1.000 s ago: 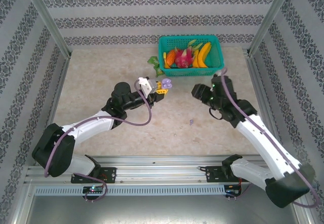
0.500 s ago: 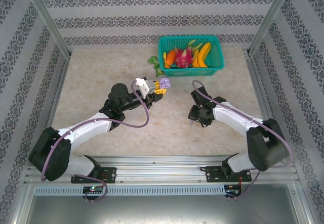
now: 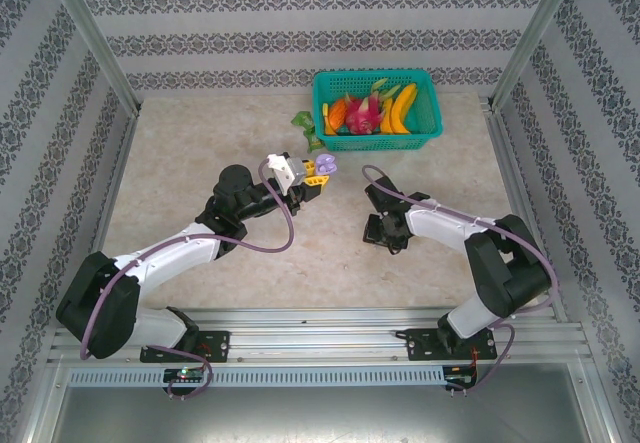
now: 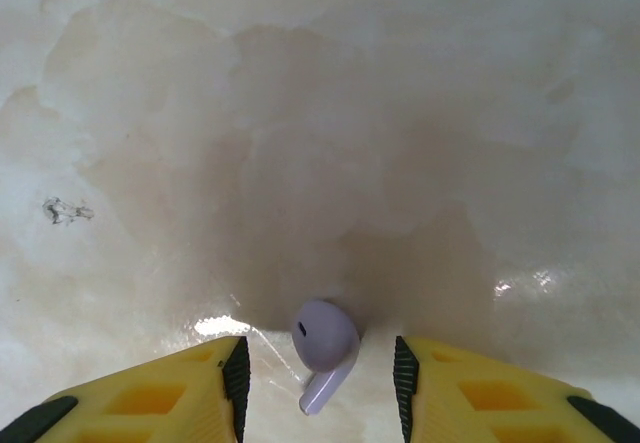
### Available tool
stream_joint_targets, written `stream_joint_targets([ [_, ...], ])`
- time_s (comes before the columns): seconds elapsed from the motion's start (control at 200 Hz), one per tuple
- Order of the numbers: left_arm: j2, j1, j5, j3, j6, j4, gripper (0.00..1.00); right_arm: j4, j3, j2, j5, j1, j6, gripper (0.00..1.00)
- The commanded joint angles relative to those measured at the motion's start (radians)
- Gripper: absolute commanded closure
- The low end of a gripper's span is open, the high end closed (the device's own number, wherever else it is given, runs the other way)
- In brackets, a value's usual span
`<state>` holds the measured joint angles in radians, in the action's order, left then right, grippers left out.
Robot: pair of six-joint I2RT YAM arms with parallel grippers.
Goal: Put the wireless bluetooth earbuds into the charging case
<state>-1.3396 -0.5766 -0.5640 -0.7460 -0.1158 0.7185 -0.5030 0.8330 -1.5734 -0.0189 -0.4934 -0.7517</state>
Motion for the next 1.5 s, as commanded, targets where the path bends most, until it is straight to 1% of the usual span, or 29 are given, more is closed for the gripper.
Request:
stream_joint_targets([
  [0.0,0.027,-0.013,0.0,-0.004,-0.002,0.024,1.0,0.007,0.01,-0.019,0.006,-0.015,0.02,0.56],
  [0.31,0.022,-0.013,-0.001,-0.008,0.001,0.027,1.0,-0.022,0.033,-0.066,0.078,-0.048,0.032,0.63],
  [0.769,0.018,-0.013,-0.002,-0.01,0.004,0.029,1.0,-0.043,0.088,-0.119,0.151,-0.094,0.022,0.67],
  [0.944,0.017,-0.014,-0.002,-0.009,0.004,0.029,1.0,-0.041,0.096,-0.122,0.166,-0.092,0.007,0.69],
  [1.494,0.014,-0.013,-0.004,-0.009,0.003,0.033,1.0,-0.032,0.094,-0.116,0.156,-0.054,0.006,0.73],
])
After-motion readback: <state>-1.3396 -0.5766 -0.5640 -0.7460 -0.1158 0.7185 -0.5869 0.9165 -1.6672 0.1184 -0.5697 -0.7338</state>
